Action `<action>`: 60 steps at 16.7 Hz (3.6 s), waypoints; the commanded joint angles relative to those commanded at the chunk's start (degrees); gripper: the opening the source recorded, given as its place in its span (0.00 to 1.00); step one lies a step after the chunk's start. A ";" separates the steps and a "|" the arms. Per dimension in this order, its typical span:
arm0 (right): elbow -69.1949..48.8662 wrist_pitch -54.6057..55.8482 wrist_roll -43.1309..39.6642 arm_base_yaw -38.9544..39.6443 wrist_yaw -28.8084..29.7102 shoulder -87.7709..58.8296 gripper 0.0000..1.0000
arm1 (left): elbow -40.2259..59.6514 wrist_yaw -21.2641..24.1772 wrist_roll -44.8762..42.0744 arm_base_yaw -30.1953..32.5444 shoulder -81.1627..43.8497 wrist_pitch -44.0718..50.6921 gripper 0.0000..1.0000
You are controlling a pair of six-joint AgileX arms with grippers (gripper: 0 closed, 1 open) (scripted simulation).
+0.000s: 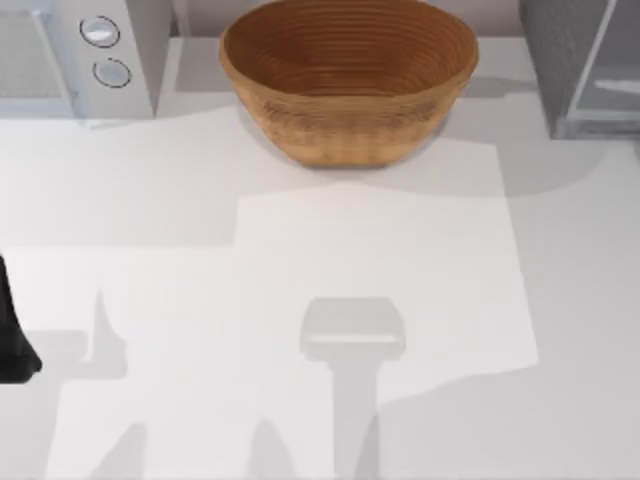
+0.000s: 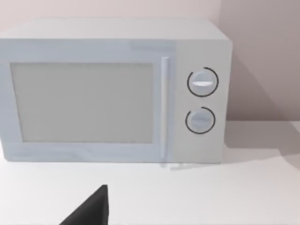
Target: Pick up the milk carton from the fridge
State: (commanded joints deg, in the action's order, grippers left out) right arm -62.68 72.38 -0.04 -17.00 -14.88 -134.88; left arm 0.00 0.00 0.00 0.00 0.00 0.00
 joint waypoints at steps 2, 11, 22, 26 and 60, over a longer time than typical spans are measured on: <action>0.22 0.15 0.02 -0.30 -0.12 0.27 1.00 | 0.00 0.00 0.00 0.00 0.00 0.00 1.00; -15.91 -8.81 -0.08 1.66 1.74 -6.88 1.00 | 0.00 0.00 0.00 0.00 0.00 0.00 1.00; -17.40 -9.95 -0.10 1.91 1.99 -7.50 0.55 | 0.00 0.00 0.00 0.00 0.00 0.00 1.00; -17.40 -9.95 -0.10 1.91 1.99 -7.50 0.25 | 0.00 0.00 0.00 0.00 0.00 0.00 1.00; 4.71 -7.54 -0.08 -0.53 -0.87 10.27 0.00 | 0.00 0.00 0.00 0.00 0.00 0.00 1.00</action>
State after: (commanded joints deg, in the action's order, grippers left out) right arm -57.97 64.84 -0.12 -17.53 -15.75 -124.61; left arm 0.00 0.00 0.00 0.00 0.00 0.00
